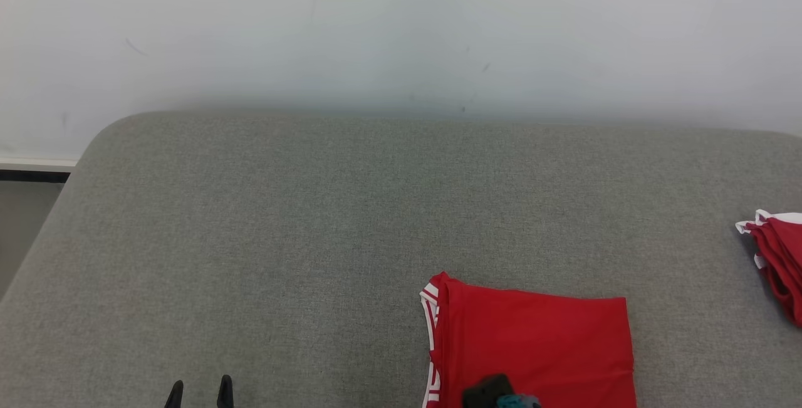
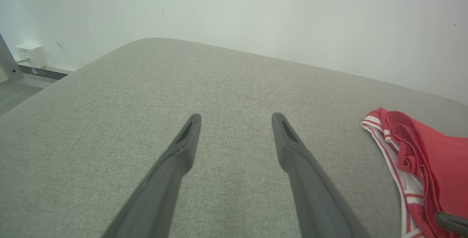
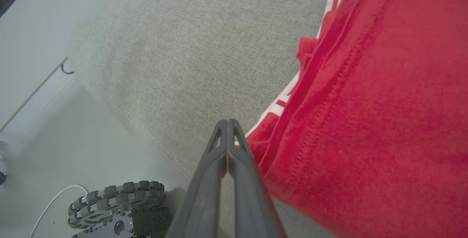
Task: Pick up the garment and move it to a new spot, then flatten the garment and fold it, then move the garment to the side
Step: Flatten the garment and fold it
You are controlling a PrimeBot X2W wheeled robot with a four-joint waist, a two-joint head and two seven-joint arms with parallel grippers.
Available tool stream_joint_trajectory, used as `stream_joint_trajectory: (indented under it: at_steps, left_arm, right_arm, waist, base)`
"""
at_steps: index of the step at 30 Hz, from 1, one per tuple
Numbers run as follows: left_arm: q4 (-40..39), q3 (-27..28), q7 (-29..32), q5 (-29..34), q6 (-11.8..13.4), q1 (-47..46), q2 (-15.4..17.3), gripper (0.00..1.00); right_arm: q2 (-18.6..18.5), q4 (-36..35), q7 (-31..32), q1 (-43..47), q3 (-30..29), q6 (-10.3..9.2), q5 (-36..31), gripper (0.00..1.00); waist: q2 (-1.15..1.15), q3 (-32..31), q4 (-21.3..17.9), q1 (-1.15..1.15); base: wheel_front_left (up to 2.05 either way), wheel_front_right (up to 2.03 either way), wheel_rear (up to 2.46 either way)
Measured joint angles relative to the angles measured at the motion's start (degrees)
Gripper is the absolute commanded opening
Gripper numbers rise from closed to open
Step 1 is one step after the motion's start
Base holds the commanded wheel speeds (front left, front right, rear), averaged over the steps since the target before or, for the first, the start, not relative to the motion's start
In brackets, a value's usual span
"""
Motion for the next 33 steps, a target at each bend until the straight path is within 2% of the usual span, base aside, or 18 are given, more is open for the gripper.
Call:
stream_joint_trajectory:
  at_steps: [6,10,12,16,24,25,26,33]
  left_arm:
    - [0.0,0.2,0.0,0.0,0.0,0.0,0.0,1.00]
    - [-0.2,0.8,0.0,0.0,0.0,0.1,0.0,1.00]
    - [-0.4,1.0,0.0,0.0,0.0,0.3,0.0,1.00]
    - [-1.0,2.2,0.0,0.2,0.0,0.8,-0.2,1.00]
    - [-1.6,2.8,0.0,0.4,0.0,1.5,-0.8,1.00]
    - [-1.6,2.8,0.0,0.4,0.0,1.5,-0.8,1.00]
    - [-1.5,2.9,0.0,0.4,0.0,1.5,-1.0,1.00]
    - [-1.5,3.7,0.0,0.4,0.0,1.5,-1.3,1.00]
  right_arm:
    - [0.0,-1.4,-2.7,-3.0,3.9,0.00,4.5,0.00]
    - [0.0,-2.2,-5.1,-3.7,1.6,0.00,4.4,0.00]
    - [0.1,-2.8,-6.1,-3.6,-1.5,0.00,3.5,0.00]
    - [0.1,-5.5,-7.9,-1.6,-11.2,0.00,0.8,0.00]
    - [0.0,-14.3,-5.9,3.5,-25.7,0.00,-7.4,0.00]
    - [0.0,-15.3,-5.6,4.0,-27.1,0.00,-8.3,0.23]
    - [0.0,-16.9,-5.2,5.0,-29.7,0.00,-9.6,1.00]
    - [0.0,-19.5,-7.1,6.8,-32.8,0.00,-10.1,1.00]
  waist:
    - [0.00,-0.2,-0.2,0.00]
    - [0.00,-0.4,-0.6,0.00]
    - [0.00,-0.7,-0.8,0.00]
    - [0.00,-1.2,-1.5,0.00]
    - [0.00,-1.7,-4.3,0.00]
    - [0.00,-1.7,-4.7,0.00]
    - [0.00,-1.7,-5.5,0.00]
    - [0.00,-1.9,-7.6,0.00]
  base:
    - [0.00,0.00,0.00]
    - [0.00,0.00,0.00]
    - [0.00,0.00,0.00]
    - [0.00,0.00,0.00]
    - [0.00,0.00,0.00]
    - [0.00,0.00,0.00]
    - [0.00,0.00,0.00]
    - [0.00,0.00,0.00]
